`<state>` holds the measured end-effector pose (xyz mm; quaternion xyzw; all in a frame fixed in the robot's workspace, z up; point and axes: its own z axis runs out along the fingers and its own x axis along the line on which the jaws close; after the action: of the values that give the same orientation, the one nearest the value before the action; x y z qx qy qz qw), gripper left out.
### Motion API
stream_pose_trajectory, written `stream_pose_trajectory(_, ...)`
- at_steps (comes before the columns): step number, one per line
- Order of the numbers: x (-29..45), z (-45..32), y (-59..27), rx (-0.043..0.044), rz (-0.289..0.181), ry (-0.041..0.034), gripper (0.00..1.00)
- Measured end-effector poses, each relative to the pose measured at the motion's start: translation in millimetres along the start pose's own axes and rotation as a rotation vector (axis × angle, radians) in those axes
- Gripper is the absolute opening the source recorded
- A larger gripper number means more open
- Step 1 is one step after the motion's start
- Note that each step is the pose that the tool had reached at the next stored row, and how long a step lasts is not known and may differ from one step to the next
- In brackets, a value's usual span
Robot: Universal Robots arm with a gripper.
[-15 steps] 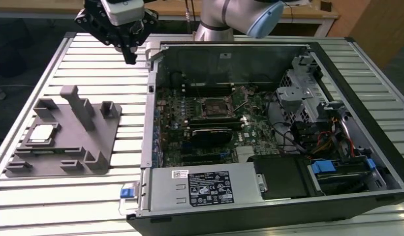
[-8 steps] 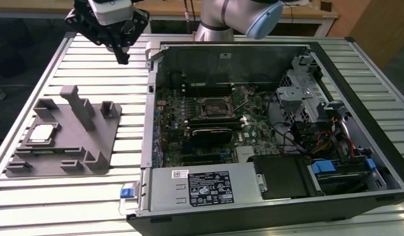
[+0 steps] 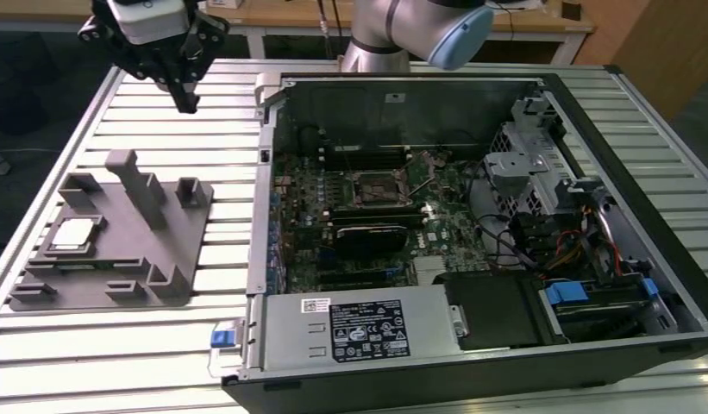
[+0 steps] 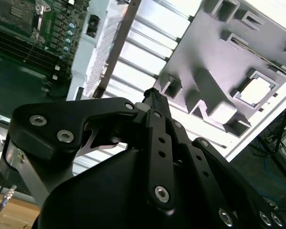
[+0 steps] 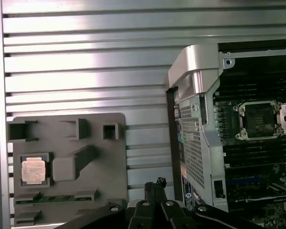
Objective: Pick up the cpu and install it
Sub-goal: 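Reach for the cpu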
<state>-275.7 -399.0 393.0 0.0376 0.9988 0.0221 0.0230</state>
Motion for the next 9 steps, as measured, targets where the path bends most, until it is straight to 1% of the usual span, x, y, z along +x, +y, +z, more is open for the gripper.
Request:
stream_pose_trajectory(5, 21.6, -0.7, -1.6, -0.0002, 0.0, -0.0017, 0.11)
stream_pose_trajectory(9, 36.0, -0.4, -2.7, -0.0002, 0.0, -0.0025, 0.11)
